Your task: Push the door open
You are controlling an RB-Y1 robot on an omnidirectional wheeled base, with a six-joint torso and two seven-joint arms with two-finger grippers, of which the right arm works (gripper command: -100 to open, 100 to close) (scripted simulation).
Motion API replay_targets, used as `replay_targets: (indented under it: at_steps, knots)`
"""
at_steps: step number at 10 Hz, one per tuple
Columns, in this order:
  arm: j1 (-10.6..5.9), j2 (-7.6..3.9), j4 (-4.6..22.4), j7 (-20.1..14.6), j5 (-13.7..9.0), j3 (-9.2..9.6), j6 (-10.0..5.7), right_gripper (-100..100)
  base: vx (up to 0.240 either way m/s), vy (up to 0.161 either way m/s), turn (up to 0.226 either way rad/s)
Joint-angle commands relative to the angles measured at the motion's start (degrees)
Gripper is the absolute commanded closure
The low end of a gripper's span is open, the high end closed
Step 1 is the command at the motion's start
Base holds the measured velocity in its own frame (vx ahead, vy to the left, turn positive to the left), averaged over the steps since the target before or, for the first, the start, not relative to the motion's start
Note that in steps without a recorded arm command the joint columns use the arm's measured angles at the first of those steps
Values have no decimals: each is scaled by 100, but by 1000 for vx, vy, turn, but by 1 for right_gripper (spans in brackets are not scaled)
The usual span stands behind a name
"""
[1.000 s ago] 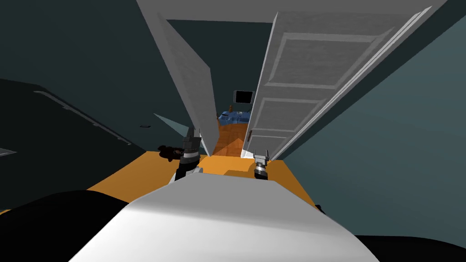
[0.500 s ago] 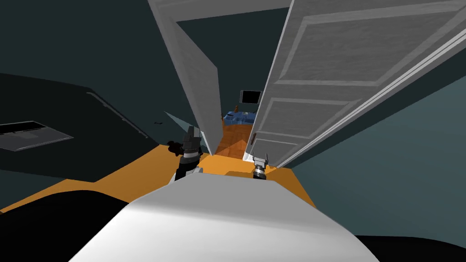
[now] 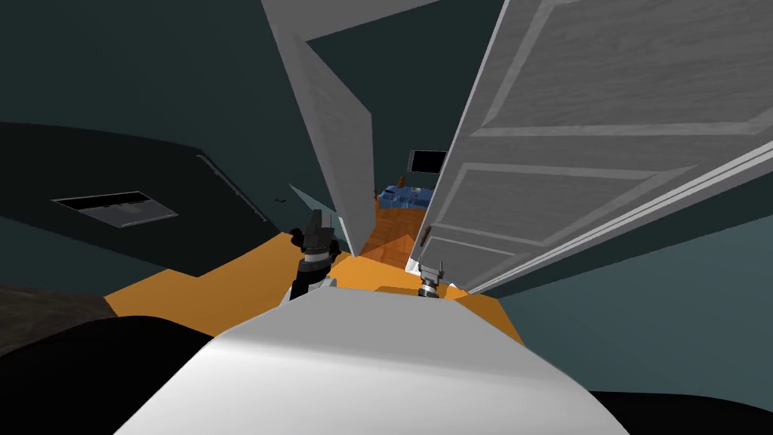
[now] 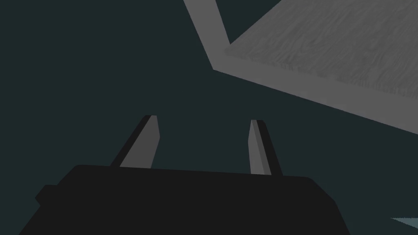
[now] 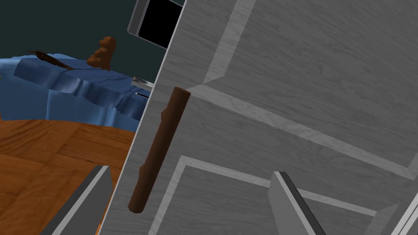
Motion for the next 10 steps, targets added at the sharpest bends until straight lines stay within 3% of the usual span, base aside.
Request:
replay_targets:
  at_steps: [1, 3, 6, 10]
  knots:
    - [-11, 34, 164, -125, -115, 60, -114, -100, 56, -92, 148]
    - [-51, 102, 513, -397, -383, 166, -327, -100, 96, -120, 282]
    - [-80, 156, 766, -594, -578, 242, -482, -100, 63, -115, 164]
    - [-143, 318, 1319, -1025, -1003, 409, -820, -100, 66, -131, 246]
